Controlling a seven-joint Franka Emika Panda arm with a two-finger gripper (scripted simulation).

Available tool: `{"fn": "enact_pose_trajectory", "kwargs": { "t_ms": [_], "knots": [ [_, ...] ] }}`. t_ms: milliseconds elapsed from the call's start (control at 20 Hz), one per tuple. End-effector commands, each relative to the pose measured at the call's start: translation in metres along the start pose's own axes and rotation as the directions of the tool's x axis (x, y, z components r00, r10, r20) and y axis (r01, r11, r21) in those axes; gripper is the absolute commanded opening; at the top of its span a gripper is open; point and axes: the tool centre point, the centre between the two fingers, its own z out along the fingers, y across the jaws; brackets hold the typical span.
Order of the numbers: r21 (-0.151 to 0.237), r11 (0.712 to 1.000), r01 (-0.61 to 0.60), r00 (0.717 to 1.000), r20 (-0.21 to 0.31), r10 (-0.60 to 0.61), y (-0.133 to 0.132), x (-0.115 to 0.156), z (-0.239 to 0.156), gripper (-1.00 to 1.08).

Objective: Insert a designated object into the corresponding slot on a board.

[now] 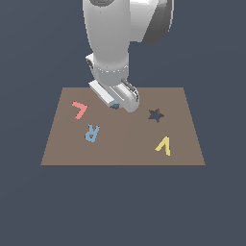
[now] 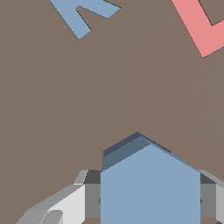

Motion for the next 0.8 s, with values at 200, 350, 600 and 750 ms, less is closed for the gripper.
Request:
{"fn": "enact_pose_trajectory", "kwargs": {
  "t_ms": [200,350,600,750],
  "knots": [
    [0.0,1.0,0.0,1.0,-0.001,0.0,-0.0003,0.0001,0.0092,-1.0],
    [0.0,1.0,0.0,1.0,-0.001,0.0,-0.0003,0.0001,0.0095,1.0],
    [0.0,1.0,0.0,1.0,-0.001,0.0,-0.0003,0.0001,0.0095,1.0],
    [0.0,1.0,0.0,1.0,-0.001,0.0,-0.0003,0.0001,0.0095,1.0]
  ]
}}
